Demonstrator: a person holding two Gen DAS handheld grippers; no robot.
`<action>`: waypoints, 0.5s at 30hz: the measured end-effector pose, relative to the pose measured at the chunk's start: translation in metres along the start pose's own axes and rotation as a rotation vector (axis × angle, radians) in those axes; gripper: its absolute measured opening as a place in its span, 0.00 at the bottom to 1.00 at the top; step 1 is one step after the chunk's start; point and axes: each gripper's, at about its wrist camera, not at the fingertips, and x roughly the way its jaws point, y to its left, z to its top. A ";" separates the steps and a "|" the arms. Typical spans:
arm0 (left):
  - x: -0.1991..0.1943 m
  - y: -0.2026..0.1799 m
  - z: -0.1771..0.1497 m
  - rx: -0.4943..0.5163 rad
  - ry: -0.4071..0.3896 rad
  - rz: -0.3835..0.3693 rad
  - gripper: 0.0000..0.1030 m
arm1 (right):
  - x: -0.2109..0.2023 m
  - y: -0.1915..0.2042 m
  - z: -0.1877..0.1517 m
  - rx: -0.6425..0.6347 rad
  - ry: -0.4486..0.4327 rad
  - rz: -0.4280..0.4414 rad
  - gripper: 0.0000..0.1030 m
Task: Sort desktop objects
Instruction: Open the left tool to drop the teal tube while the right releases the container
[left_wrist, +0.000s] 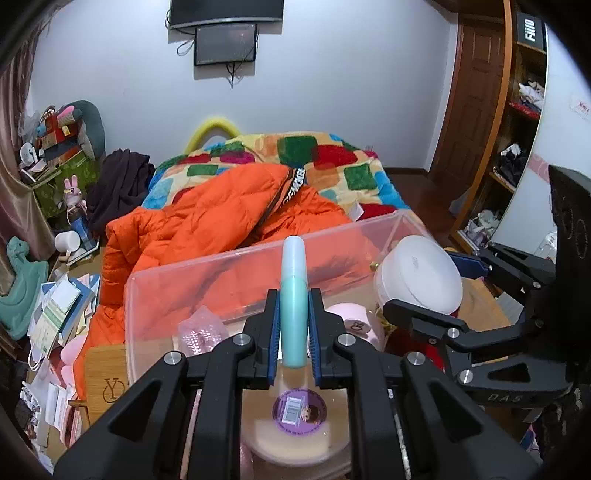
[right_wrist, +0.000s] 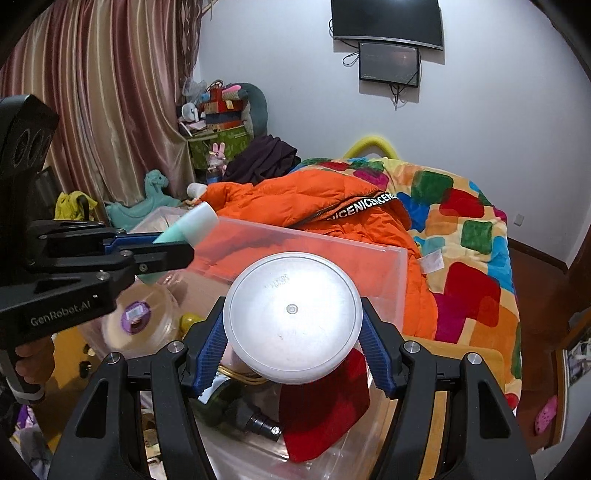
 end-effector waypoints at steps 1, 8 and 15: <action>0.003 0.000 0.000 0.001 0.007 0.003 0.13 | 0.002 0.000 0.000 -0.003 0.004 -0.001 0.61; 0.013 -0.004 -0.003 0.016 0.037 0.022 0.13 | 0.009 0.004 -0.003 -0.041 0.012 -0.006 0.61; 0.017 -0.004 -0.005 0.017 0.052 0.053 0.14 | 0.012 0.007 -0.003 -0.052 0.024 -0.019 0.61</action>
